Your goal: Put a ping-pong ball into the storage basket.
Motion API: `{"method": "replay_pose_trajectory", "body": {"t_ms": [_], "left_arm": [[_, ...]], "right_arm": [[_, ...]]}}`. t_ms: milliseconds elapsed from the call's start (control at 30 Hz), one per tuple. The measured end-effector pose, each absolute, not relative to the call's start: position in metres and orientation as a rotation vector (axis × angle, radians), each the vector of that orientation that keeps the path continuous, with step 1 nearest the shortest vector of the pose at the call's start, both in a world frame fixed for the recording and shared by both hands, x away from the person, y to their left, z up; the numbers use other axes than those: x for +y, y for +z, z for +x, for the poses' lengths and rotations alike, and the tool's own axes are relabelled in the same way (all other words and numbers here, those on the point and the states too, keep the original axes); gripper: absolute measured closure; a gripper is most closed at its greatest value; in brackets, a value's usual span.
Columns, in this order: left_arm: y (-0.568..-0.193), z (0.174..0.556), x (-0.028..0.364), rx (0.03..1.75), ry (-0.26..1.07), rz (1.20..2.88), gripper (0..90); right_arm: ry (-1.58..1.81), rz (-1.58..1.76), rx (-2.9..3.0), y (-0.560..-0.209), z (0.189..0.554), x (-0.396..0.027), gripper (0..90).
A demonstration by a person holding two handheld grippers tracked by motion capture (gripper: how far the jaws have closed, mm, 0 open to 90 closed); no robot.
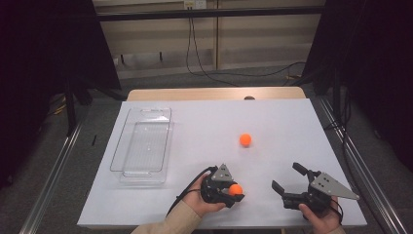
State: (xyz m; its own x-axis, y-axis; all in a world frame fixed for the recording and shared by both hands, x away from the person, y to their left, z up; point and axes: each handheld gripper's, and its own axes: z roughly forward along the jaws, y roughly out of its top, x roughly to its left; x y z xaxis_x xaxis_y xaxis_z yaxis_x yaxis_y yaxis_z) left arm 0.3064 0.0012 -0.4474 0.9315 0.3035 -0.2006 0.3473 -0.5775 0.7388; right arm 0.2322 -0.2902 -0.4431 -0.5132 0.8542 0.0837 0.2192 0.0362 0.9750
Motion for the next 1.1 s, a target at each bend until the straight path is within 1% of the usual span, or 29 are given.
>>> {"method": "replay_pose_trajectory", "body": {"t_ms": [1100], "left_arm": [[-0.435,0.316,0.014,0.505,-0.074,2.190,50.8]], "right_arm": [[1.511,1.082,1.773,-0.443,0.232,-0.290,3.1]]}}
